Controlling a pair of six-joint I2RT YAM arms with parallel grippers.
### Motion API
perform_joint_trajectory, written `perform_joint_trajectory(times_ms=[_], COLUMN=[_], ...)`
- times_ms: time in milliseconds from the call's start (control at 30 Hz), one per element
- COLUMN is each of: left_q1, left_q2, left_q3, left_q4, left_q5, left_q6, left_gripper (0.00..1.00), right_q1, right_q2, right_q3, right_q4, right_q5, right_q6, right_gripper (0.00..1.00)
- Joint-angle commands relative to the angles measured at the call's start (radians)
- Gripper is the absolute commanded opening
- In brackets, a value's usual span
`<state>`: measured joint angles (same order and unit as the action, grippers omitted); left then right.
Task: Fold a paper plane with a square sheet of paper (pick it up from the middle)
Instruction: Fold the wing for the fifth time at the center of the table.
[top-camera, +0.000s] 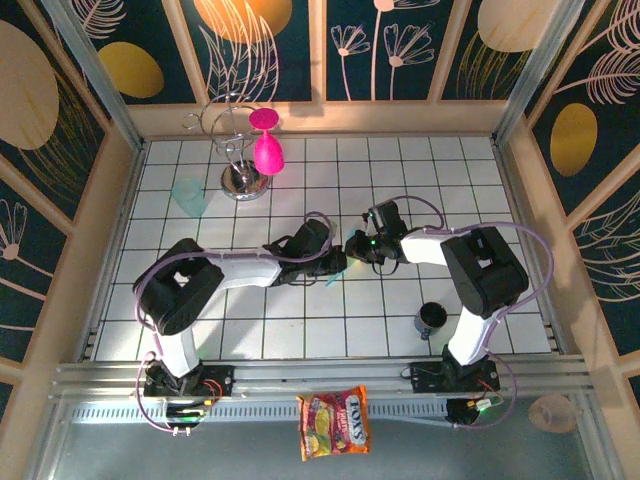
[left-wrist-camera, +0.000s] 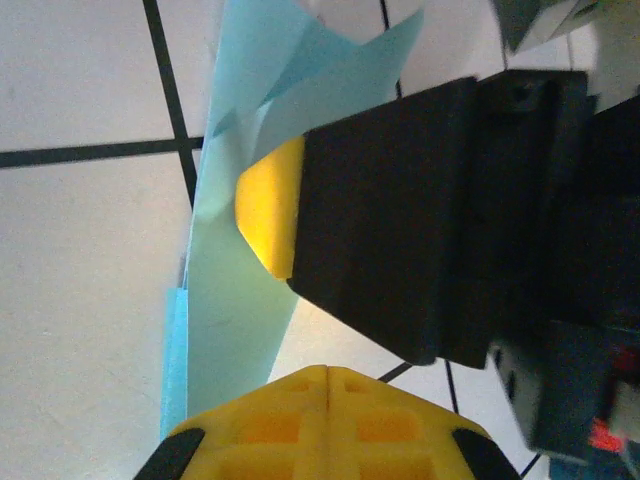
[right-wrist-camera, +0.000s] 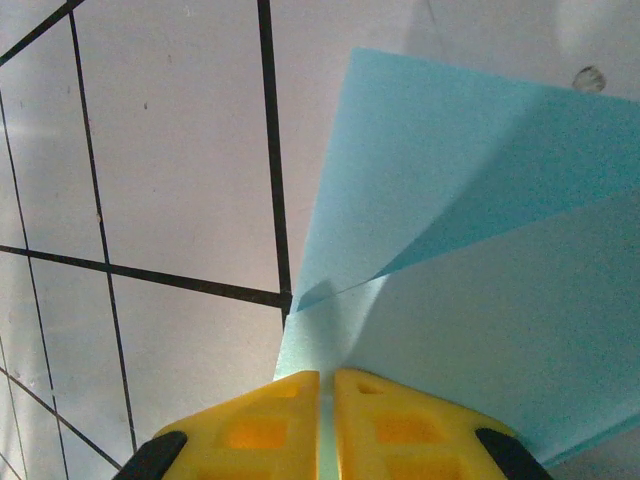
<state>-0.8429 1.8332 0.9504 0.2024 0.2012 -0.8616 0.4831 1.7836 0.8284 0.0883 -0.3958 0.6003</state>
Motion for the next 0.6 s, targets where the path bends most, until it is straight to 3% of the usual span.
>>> perform_joint_trajectory(times_ms=[0,567], left_q1=[0.004,0.010], left_q2=[0.042,0.092], left_q3=[0.059,0.035], left_q4=[-0.026,-0.049], left_q5=[0.033,0.016], left_q6=[0.031,0.045], left_gripper=[0.04,0.00], right_q1=[-0.005,-0.005], right_q2=[0.059,0.084], right_q3=[-0.016,-0.005], right_q4=[-0.071,-0.088], right_q5=[0.011,0.009], right_q6=[-0.027,-0.045], right_gripper=[0.13,0.10])
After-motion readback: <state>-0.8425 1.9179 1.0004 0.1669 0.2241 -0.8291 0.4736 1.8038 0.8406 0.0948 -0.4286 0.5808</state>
